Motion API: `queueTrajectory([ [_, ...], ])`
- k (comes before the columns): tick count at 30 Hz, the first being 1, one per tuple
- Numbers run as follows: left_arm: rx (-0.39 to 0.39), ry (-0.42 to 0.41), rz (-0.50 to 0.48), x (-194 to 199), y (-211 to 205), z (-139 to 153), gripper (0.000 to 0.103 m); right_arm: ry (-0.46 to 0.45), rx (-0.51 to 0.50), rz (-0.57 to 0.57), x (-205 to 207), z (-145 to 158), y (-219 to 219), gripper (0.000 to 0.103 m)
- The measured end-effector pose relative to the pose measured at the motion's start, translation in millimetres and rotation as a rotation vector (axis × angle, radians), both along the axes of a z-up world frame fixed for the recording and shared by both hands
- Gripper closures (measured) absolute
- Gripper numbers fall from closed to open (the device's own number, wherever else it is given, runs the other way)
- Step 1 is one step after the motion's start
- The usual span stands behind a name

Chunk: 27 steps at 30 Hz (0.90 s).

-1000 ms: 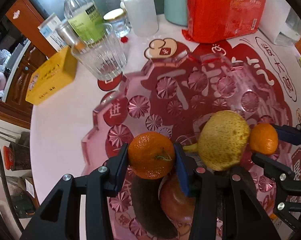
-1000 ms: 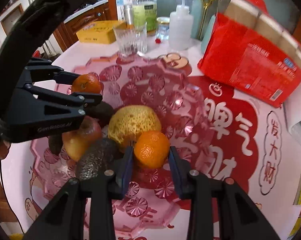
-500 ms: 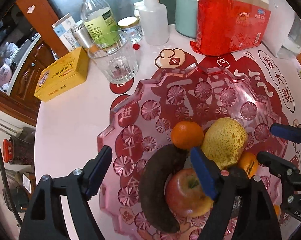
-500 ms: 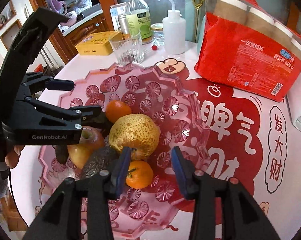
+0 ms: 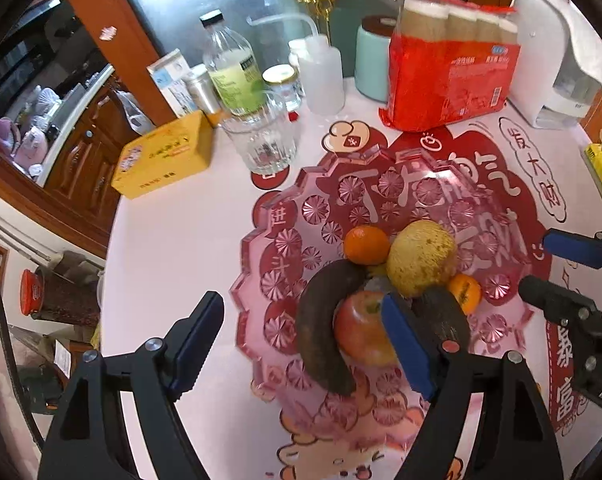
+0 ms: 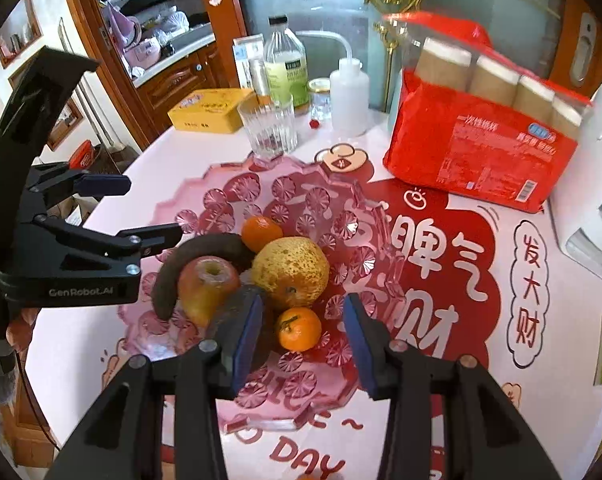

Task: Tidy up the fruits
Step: 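Withdraw both tools from the bowl back toward the loose mandarins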

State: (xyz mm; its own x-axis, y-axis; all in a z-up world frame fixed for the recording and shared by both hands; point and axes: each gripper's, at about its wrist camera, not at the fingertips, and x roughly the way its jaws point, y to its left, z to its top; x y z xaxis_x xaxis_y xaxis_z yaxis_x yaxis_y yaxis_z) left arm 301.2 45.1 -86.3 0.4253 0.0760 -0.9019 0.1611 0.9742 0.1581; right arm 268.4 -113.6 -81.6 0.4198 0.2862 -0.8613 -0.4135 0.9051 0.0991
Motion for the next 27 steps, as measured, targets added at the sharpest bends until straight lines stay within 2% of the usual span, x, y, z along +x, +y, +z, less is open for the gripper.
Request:
queueTrajectory([
  [8, 0.007, -0.084, 0.015, -44, 1, 55, 0.018, -0.065, -0.005, -0.010, -33, 46, -7, 0.060],
  [14, 0.006, -0.126, 0.018, -81, -3, 84, 0.017, -0.114, 0.009, -0.006, -63, 76, -15, 0.060],
  [27, -0.019, -0.176, -0.008, -151, -25, 109, 0.015, -0.183, 0.000, 0.027, -128, 106, -36, 0.055],
])
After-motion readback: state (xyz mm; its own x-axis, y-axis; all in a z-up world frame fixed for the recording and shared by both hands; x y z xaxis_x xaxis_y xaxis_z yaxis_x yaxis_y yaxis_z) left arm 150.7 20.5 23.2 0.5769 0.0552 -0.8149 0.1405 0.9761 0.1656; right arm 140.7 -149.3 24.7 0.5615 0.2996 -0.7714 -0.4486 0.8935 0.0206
